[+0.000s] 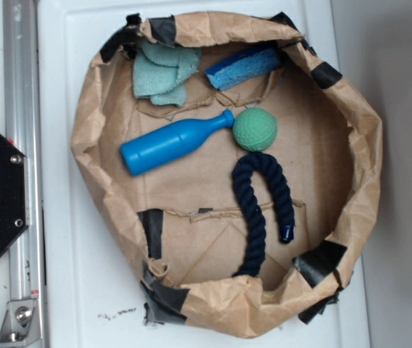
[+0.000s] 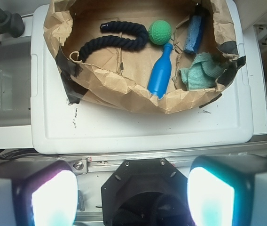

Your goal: Grab the blue cloth.

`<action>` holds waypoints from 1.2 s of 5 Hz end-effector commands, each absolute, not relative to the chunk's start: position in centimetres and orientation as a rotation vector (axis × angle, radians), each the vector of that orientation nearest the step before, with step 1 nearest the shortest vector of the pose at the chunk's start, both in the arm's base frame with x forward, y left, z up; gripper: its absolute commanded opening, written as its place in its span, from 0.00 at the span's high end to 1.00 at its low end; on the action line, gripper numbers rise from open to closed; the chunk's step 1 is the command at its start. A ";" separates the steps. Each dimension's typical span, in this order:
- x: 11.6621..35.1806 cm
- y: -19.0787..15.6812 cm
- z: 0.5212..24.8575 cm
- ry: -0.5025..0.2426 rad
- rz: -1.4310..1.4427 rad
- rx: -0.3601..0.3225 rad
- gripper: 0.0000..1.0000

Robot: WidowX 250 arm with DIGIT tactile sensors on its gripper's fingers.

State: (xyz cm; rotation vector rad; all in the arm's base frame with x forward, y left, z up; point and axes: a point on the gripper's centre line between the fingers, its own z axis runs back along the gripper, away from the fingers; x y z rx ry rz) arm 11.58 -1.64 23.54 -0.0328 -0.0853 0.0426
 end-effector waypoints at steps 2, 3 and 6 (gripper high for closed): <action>16.6 0.0 18.5 -0.052 0.070 0.129 0.00; 21.0 0.8 15.5 -0.036 0.018 0.150 0.00; 23.5 6.0 9.6 -0.005 -0.095 0.152 0.00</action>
